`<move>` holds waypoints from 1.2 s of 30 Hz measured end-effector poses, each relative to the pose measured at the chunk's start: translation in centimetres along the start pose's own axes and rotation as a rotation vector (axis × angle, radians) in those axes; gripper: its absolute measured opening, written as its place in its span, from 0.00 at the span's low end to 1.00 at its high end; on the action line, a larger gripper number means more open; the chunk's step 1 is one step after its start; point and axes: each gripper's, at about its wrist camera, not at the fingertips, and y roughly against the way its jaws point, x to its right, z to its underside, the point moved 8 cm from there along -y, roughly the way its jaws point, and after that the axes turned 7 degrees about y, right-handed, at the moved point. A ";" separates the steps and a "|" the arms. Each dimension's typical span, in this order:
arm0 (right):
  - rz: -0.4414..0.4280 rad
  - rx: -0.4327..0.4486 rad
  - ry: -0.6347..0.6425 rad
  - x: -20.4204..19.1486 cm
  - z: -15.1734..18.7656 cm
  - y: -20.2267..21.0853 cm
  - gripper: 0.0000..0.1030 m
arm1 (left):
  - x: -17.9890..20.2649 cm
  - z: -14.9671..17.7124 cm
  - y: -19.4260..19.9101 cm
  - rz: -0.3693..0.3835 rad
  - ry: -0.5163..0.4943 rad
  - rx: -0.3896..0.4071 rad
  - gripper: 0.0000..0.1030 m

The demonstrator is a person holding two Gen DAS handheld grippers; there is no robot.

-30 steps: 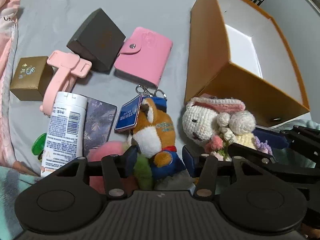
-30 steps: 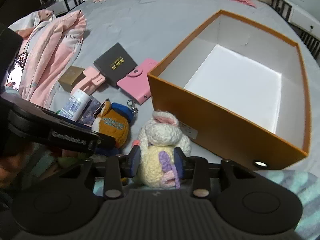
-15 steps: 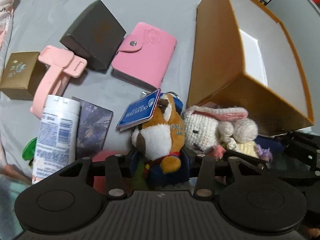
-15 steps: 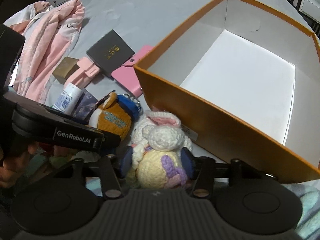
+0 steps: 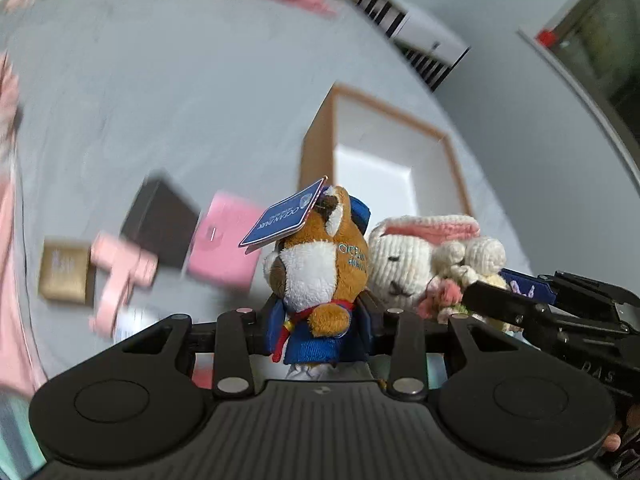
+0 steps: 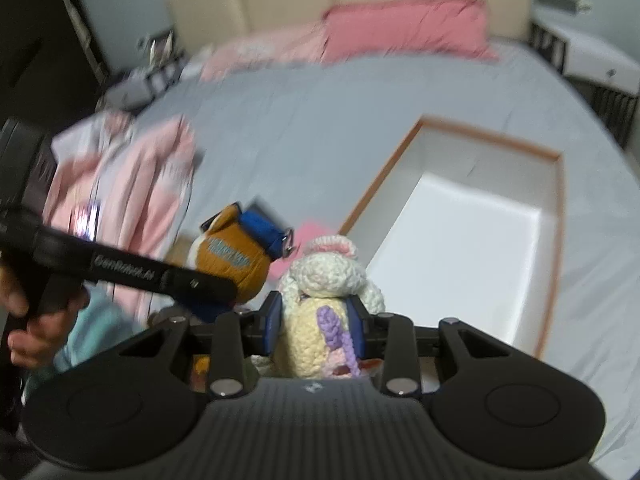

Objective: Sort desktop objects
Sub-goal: 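Lift and carry both plushes over the open orange box with both tools, then lower the plushes into the box and open both tools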

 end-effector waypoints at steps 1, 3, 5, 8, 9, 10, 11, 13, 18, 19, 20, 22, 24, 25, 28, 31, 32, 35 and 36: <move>0.016 0.028 -0.015 0.5 -0.6 0.5 0.35 | 0.8 -0.7 0.2 0.012 -0.016 0.018 0.41; 0.071 0.068 -0.055 2.0 -1.5 1.2 0.35 | 2.5 -2.5 -0.1 0.041 -0.031 0.033 0.41; 0.135 0.081 -0.106 3.9 -1.9 1.0 0.35 | 4.5 -4.0 -1.7 0.068 -0.062 0.022 0.41; 0.209 0.071 -0.207 7.0 -1.6 -1.0 0.35 | 6.4 -5.6 -5.6 0.024 -0.110 -0.029 0.41; 0.232 0.057 -0.247 8.3 -1.1 -1.8 0.35 | 6.9 -5.9 -6.9 0.008 -0.135 -0.045 0.41; 0.242 0.042 -0.277 9.1 -0.6 -2.6 0.35 | 7.4 -6.1 -8.3 -0.012 -0.158 -0.066 0.41; 0.249 0.023 -0.312 10.0 0.0 -3.6 0.35 | 7.7 -6.1 -9.5 -0.028 -0.176 -0.084 0.41; 0.250 0.005 -0.349 10.9 0.7 -5.1 0.35 | 8.6 -5.8 -12.0 -0.054 -0.236 -0.146 0.41; 0.254 -0.020 -0.413 12.8 1.8 -7.5 0.35 | 8.5 -4.4 -17.2 -0.166 -0.296 -0.255 0.41; 0.244 -0.023 -0.413 12.8 1.9 -8.0 0.35 | 8.3 -4.3 -17.8 -0.187 -0.302 -0.259 0.41; 0.231 -0.031 -0.417 12.8 2.2 -8.5 0.35 | 8.1 -4.1 -18.3 -0.201 -0.303 -0.269 0.42; 0.216 -0.054 -0.427 12.4 2.8 -9.6 0.35 | 7.5 -3.9 -19.3 -0.224 -0.303 -0.294 0.42; 0.203 -0.068 -0.441 12.3 3.4 -10.6 0.35 | 6.9 -3.7 -20.2 -0.241 -0.323 -0.290 0.42; 0.192 -0.074 -0.452 12.3 3.6 -10.9 0.35 | 6.9 -3.7 -20.4 -0.250 -0.335 -0.287 0.42; 0.171 -0.080 -0.467 12.4 4.1 -10.9 0.35 | 7.0 -4.0 -20.7 -0.269 -0.364 -0.261 0.43; 0.155 -0.094 -0.476 12.4 4.2 -11.0 0.35 | 7.3 -3.8 -21.0 -0.275 -0.388 -0.269 0.42; 0.151 -0.098 -0.476 12.3 4.3 -11.1 0.35 | 7.3 -3.8 -21.1 -0.273 -0.393 -0.273 0.43; 0.149 -0.114 -0.468 12.1 4.5 -11.2 0.36 | 7.3 -3.6 -21.2 -0.264 -0.398 -0.280 0.43; 0.148 -0.124 -0.463 12.0 4.6 -11.3 0.36 | 7.3 -3.7 -21.2 -0.264 -0.404 -0.282 0.43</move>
